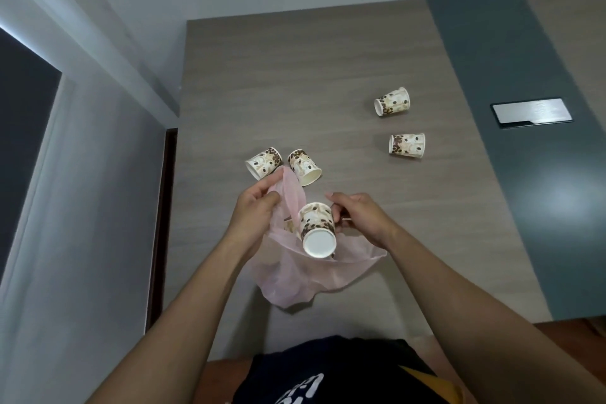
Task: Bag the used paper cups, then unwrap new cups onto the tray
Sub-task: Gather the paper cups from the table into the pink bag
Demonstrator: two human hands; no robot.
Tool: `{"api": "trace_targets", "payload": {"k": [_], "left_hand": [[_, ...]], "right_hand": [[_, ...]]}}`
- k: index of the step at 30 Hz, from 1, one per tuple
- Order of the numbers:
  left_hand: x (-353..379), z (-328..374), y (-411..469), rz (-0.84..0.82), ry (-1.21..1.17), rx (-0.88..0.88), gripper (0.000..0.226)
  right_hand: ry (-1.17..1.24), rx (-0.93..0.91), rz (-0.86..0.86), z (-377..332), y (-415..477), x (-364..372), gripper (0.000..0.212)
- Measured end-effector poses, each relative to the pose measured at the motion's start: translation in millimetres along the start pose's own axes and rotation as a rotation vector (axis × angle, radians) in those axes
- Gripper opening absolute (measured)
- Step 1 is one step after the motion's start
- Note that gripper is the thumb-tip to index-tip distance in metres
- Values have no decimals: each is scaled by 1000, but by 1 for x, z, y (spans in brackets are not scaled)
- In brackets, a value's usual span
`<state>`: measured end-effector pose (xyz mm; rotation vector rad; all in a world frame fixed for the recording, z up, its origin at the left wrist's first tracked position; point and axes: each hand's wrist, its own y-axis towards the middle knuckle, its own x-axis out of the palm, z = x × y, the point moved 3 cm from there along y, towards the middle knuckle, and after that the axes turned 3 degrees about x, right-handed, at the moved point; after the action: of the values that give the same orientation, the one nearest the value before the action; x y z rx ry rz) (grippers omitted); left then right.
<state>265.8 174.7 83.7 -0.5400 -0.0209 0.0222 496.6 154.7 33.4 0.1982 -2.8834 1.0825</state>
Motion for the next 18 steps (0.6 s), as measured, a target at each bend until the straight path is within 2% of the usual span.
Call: {"api": "trace_targets", "payload": {"k": [6,9,12,16,18], "left_hand": [[-7,-5,0,-44,76,-14,59],[-6,-3,-3,-80,60,0,58],[-5,-1,-8,-131,67,0,56],[-5,-2,-12,-177,42,1,54],[-6,-6,-10,-183,21,-5,54]], "right_hand": [[-37,39,-165,10,-7,19,58],[-120,6,-69,7,-9,19,50],[-82,-28,17,5,-9,17,43],[-41,-10,28,13,-8,16,38],[-120,1,18,19,-8,18,35]]}}
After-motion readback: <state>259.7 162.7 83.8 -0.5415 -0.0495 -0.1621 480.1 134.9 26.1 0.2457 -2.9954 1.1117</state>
